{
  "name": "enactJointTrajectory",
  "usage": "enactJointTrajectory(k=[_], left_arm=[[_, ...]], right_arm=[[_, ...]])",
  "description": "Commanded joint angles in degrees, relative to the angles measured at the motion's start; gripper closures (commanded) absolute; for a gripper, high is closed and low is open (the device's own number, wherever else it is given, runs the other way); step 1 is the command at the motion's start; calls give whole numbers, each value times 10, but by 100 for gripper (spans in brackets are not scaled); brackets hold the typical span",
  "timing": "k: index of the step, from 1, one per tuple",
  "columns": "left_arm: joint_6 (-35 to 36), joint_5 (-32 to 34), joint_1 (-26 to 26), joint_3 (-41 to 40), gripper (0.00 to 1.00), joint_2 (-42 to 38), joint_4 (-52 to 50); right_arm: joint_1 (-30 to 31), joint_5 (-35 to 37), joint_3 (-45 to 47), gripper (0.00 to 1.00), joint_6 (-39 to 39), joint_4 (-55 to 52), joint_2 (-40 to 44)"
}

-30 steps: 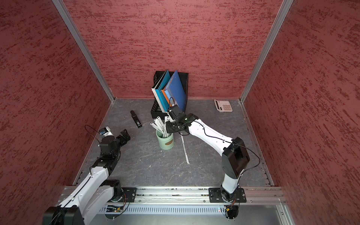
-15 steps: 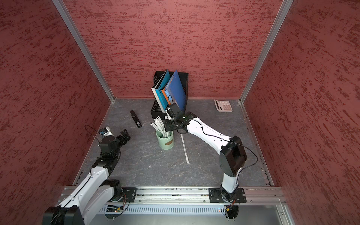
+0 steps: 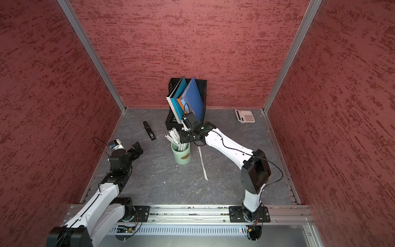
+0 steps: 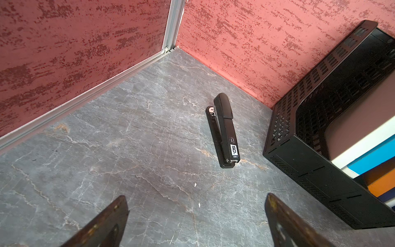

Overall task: Take the straws out of the storage container
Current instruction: Pick up the straw from the container.

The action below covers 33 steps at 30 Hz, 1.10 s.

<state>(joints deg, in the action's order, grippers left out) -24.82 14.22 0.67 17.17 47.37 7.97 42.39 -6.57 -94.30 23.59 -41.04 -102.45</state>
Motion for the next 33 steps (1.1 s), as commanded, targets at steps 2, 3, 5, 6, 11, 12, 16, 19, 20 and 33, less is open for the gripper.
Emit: enactJointTrajectory(k=[2, 3, 5, 6, 11, 12, 16, 19, 20, 33], left_arm=[[0, 5, -2, 16, 1, 2, 1], [0, 5, -2, 16, 1, 3, 0], [0, 5, -2, 16, 0, 2, 1], [-1, 6, -2, 16, 0, 2, 1], [0, 5, -2, 16, 0, 3, 1], [0, 5, -3, 16, 0, 3, 1], [0, 5, -3, 16, 0, 3, 1], [0, 6, -2, 17, 0, 3, 1], [0, 5, -2, 16, 1, 3, 1], [0, 4, -3, 19, 0, 8, 0]], right_arm=[[2, -8, -22, 98, -3, -18, 1], [2, -10, -23, 97, -4, -21, 1], [2, -12, -25, 96, -4, -22, -3], [2, -13, -25, 96, -3, -22, -3], [2, -19, -27, 95, -3, -23, -6], [2, -21, -28, 93, -3, -24, -6], [2, -24, -31, 90, -5, -28, -9], [2, -27, -30, 90, -5, -28, -11], [2, -27, -30, 93, -5, -28, -11], [2, -21, -74, 100, -21, -78, 10]])
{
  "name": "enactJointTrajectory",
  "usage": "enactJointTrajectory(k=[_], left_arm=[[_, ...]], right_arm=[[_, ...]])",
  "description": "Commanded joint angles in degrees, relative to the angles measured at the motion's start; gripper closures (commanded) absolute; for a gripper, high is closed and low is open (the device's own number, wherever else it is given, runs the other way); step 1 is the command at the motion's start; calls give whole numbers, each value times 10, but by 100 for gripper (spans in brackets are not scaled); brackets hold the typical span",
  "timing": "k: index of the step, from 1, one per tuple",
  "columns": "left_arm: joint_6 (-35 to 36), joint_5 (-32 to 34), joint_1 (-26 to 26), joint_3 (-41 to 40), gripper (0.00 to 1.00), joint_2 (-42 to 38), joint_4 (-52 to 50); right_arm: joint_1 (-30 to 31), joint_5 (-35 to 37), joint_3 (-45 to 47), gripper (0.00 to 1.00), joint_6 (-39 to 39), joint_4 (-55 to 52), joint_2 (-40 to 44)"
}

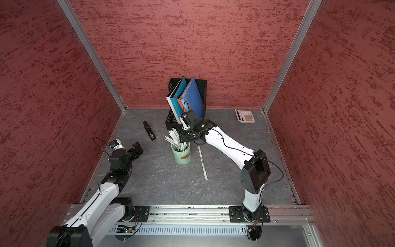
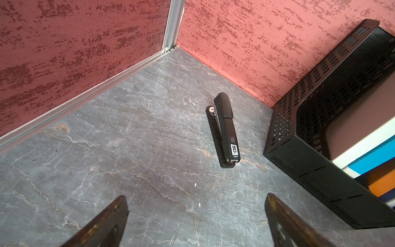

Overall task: Take the straws out of the storage container
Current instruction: Pick up the straw from the container.

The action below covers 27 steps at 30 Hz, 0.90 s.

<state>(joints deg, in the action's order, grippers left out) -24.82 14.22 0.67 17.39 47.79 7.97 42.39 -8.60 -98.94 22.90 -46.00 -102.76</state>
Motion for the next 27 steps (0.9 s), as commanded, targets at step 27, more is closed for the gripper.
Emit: enactJointTrajectory(k=[27], left_arm=[[0, 4, -2, 18, 0, 5, 0]], right_arm=[[1, 9, -422, 100, -96, -369, -19]])
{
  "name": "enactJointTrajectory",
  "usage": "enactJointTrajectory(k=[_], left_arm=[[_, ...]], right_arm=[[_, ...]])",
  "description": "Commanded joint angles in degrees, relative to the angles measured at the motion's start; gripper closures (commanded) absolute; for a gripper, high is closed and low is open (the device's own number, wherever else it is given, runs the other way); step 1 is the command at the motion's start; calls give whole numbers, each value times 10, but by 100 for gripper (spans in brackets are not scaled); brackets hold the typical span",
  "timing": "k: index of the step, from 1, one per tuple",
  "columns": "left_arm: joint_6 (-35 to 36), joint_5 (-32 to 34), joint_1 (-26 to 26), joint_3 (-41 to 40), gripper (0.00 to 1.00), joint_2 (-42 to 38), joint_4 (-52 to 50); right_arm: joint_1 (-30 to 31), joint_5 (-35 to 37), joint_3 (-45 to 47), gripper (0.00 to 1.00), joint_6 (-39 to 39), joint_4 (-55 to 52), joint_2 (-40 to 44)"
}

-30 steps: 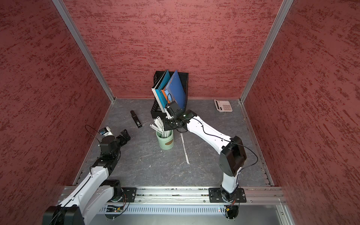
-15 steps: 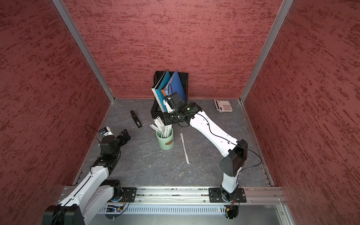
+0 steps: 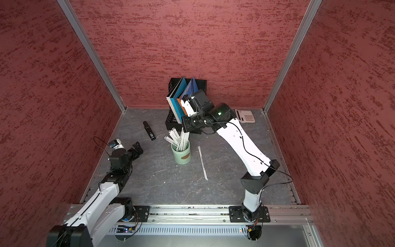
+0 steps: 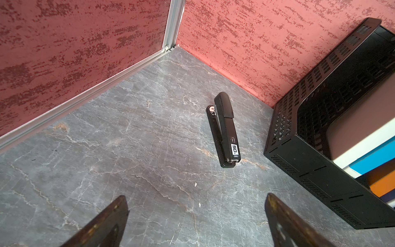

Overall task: Take the straws out of the storage container
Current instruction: Pick up the straw from the container, then place the straw at the center of the board.

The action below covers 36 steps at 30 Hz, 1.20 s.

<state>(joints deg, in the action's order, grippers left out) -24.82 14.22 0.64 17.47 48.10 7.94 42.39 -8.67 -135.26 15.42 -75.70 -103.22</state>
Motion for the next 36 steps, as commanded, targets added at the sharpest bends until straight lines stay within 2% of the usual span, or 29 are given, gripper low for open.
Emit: enactJointTrajectory(k=[1, 5, 6, 21, 31, 36], left_arm=[[0, 4, -2, 16, 0, 2, 0], [-1, 4, -2, 16, 0, 1, 0], [-1, 4, -2, 16, 0, 1, 0], [-2, 5, -2, 16, 0, 0, -3], [-1, 5, -2, 19, 0, 4, -4], [-2, 5, -2, 19, 0, 4, -4]], right_arm=[[1, 13, -90, 100, -26, -94, -22], [0, 27, -234, 100, -39, -206, -67], [-2, 29, -239, 100, -38, -221, -68], [-12, 153, 73, 100, 20, -175, 72], [-92, 113, 270, 100, 46, -112, 129], [-130, 80, 351, 100, 31, -70, 109]])
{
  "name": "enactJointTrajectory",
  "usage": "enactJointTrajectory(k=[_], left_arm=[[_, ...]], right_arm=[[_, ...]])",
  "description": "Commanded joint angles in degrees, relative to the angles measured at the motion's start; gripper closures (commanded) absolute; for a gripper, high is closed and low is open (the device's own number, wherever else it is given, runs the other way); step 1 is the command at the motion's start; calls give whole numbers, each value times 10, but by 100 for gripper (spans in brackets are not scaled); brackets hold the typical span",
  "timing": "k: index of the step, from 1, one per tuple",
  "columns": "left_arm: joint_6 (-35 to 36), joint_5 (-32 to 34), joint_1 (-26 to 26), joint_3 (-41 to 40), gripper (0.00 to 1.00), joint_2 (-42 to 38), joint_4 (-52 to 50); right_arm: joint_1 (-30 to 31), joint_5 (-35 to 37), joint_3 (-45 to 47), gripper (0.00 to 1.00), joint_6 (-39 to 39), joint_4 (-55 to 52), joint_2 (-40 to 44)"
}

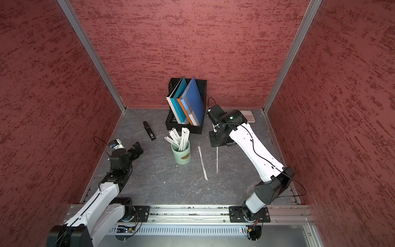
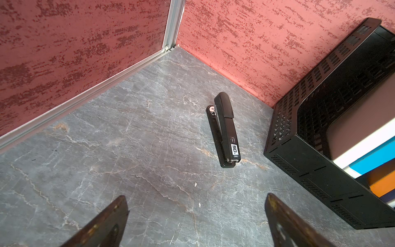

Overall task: Take the straws out of the storage container
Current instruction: Place the straw at the center of the board.

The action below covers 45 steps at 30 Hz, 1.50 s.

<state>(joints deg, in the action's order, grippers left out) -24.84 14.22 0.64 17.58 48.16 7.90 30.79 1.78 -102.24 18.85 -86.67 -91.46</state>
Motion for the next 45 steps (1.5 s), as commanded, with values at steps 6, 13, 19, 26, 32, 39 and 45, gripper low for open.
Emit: enactJointTrajectory(k=[6, 13, 19, 26, 32, 39, 45], left_arm=[[-1, 5, -2, 19, 1, 4, -4], [-1, 5, -2, 19, 0, 7, -5], [-1, 5, -2, 20, 0, 8, -4], [-1, 5, -2, 20, 0, 7, -4], [-1, 5, -2, 21, 1, 7, -4], [-3, 6, -2, 19, 0, 5, -6], [-3, 7, -3, 20, 1, 5, -6]], right_arm=[[-39, -47, 56, 100, -33, 69, -73], [-61, -88, 46, 100, -55, 103, -133], [-71, -136, 3, 100, -73, 107, -195], [-74, -148, -35, 99, -87, 102, -253], [-76, -151, -30, 98, -87, 117, -273], [-79, -157, -18, 94, -87, 143, -289], [-84, -168, -22, 91, -85, 158, -309]])
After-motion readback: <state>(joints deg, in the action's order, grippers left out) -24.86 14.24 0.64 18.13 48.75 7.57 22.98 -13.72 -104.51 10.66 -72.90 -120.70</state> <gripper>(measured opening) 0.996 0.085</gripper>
